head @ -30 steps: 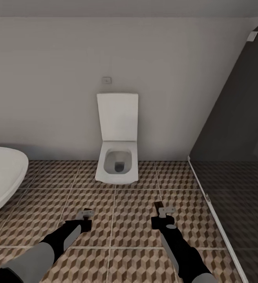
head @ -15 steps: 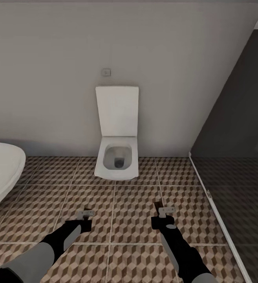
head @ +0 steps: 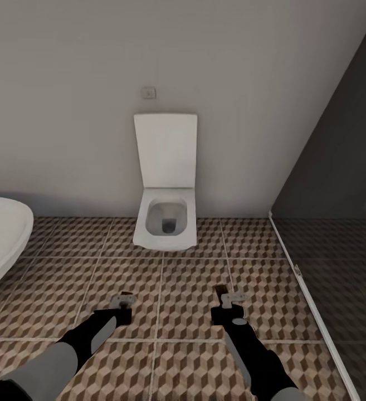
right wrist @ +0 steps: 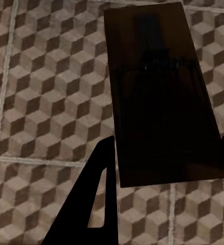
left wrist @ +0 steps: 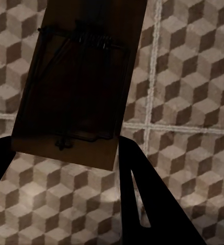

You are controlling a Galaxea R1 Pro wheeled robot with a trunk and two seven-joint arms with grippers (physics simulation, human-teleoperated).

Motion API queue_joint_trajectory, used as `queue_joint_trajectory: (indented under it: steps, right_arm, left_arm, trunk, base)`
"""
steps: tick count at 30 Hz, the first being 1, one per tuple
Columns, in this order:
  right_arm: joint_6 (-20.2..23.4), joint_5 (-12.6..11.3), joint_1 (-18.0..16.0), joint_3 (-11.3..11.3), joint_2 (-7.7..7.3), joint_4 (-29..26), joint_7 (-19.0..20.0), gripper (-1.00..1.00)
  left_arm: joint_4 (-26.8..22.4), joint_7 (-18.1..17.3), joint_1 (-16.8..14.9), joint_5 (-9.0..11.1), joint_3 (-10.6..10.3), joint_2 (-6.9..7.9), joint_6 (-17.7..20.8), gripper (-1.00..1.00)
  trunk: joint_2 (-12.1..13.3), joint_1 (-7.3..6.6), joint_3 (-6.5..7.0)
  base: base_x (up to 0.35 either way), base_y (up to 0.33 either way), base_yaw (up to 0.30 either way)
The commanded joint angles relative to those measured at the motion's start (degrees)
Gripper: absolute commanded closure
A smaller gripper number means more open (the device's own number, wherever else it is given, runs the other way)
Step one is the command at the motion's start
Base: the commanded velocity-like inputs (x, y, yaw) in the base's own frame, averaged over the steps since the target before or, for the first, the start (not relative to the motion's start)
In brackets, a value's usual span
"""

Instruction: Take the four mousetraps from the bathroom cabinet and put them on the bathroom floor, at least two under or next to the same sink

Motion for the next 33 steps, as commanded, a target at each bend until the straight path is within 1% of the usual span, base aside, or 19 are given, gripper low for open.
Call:
queue_joint_trajectory:
  steps: [1,3,6,7,9,10,11,12,14,15,16,17,18,20,21,24,25,28,33]
  right_arm:
    - [0.02,-0.25,-0.03,1.58,-0.07,-0.23,-0.40,1.00]
    - [-0.41,0.31,-0.03,3.89,-0.07,-2.63,-0.54,1.00]
    - [0.27,2.09,-0.17,4.86,-0.03,-7.84,-1.13,1.00]
    - [1.52,3.51,-0.69,5.09,-0.02,-10.57,-1.47,1.00]
    - [4.86,5.36,-2.83,5.29,-0.01,-13.63,-1.68,1.00]
    - [7.75,6.06,-4.95,5.37,0.00,-14.79,-1.63,1.00]
    - [9.21,6.31,-6.05,5.40,0.00,-15.19,-1.61,1.00]
    - [11.85,6.67,-8.25,5.43,0.00,-15.65,-1.54,1.00]
    - [14.90,7.05,-12.08,5.48,0.00,-15.34,-1.47,1.00]
    - [15.69,7.14,-14.03,5.49,0.00,-14.51,-1.47,1.00]
    - [15.97,7.17,-15.08,5.49,0.00,-13.86,-1.48,1.00]
    - [16.38,7.22,-17.40,5.49,0.00,-12.00,-1.49,1.00]
    - [16.53,7.22,-18.65,5.48,0.00,-10.66,-1.49,1.00]
    - [16.70,6.80,-23.84,5.28,0.00,-2.95,-1.35,1.00]
    - [16.55,6.47,-25.04,5.13,0.00,-0.76,-1.24,1.00]
    - [11.85,2.01,-29.25,4.14,0.00,9.19,-0.68,1.00]
    - [10.69,1.18,-29.56,4.06,0.00,10.13,-0.64,1.00]
    - [6.79,-2.03,-30.47,3.83,0.00,12.97,-0.49,1.00]
    - [5.32,-3.04,-30.74,3.82,0.05,13.84,-0.39,1.00]
  left_arm:
    - [-0.99,0.56,-0.02,0.37,-0.53,0.11,0.19,1.00]
    - [-3.05,0.57,-0.02,0.00,-0.79,0.12,-0.22,1.00]
    - [-5.52,0.70,-0.02,-0.68,-0.87,0.10,0.09,1.00]
    - [-7.05,0.78,-0.07,-0.96,-0.83,0.12,0.92,1.00]
    - [-10.16,0.98,-0.51,-1.21,-0.72,0.20,4.39,1.00]
    - [-12.85,1.08,-1.41,-1.33,-0.46,0.24,8.51,1.00]
    - [-14.33,1.11,-2.01,-1.37,-0.12,0.26,10.92,1.00]
    - [-17.31,1.16,-3.48,-1.43,1.13,0.28,15.98,1.00]
    - [-21.53,1.54,-7.21,-1.75,5.24,0.26,24.00,1.00]
    - [-22.48,1.89,-9.37,-2.12,7.28,0.25,26.34,1.00]
    - [-22.66,2.10,-10.43,-2.34,8.11,0.25,27.20,1.00]
    - [-22.31,2.55,-12.44,-2.81,9.30,0.25,28.43,1.00]
    - [-21.84,2.80,-13.29,-3.09,9.72,0.23,28.87,1.00]
    - [-19.59,3.63,-15.47,-4.24,10.73,0.18,29.80,1.00]
    - [-19.08,3.77,-15.77,-4.53,10.87,0.16,29.86,1.00]
    - [-15.23,4.16,-16.67,-6.29,11.21,0.15,29.12,1.00]
    - [-14.49,4.17,-16.73,-6.52,11.24,0.18,28.65,1.00]
    - [-10.52,4.05,-16.92,-7.19,11.12,0.95,23.80,1.00]
    - [-8.19,3.88,-16.97,-7.39,10.85,1.45,20.71,1.00]
  trunk:
    - [-0.02,0.00,-0.10]
    - [-0.02,0.00,-0.16]
    - [-0.02,0.00,-0.20]
    - [-0.02,0.00,-0.21]
    - [-0.02,0.00,-0.22]
    - [-0.02,0.00,-0.22]
    - [-0.02,0.00,-0.22]
    - [-0.02,0.00,-0.22]
    - [-0.02,0.00,-0.22]
    - [-0.02,0.00,-0.22]
    - [-0.02,0.00,-0.22]
    - [-0.02,0.00,-0.22]
    - [-0.02,0.00,-0.22]
    - [-0.02,0.00,-0.22]
    - [-0.02,0.00,-0.22]
    - [-0.02,0.00,-0.22]
    - [-0.02,0.00,-0.22]
    - [-0.02,0.00,-0.22]
    - [-0.02,0.00,-0.22]
  base:
    - [0.000,0.000,0.000]
    - [0.000,0.000,0.000]
    - [0.000,0.000,0.000]
    - [0.000,0.000,0.000]
    - [0.000,0.000,0.000]
    - [0.000,0.000,0.000]
    - [0.000,0.000,0.000]
    - [0.000,0.000,0.000]
    - [0.000,0.000,0.000]
    - [0.000,0.000,0.000]
    - [0.000,0.000,0.000]
    - [0.000,0.000,0.000]
    - [0.000,0.000,0.000]
    - [0.000,0.000,0.000]
    - [0.000,0.000,0.000]
    - [0.000,0.000,0.000]
    - [0.000,0.000,0.000]
    - [0.000,0.000,0.000]
    - [0.000,0.000,0.000]
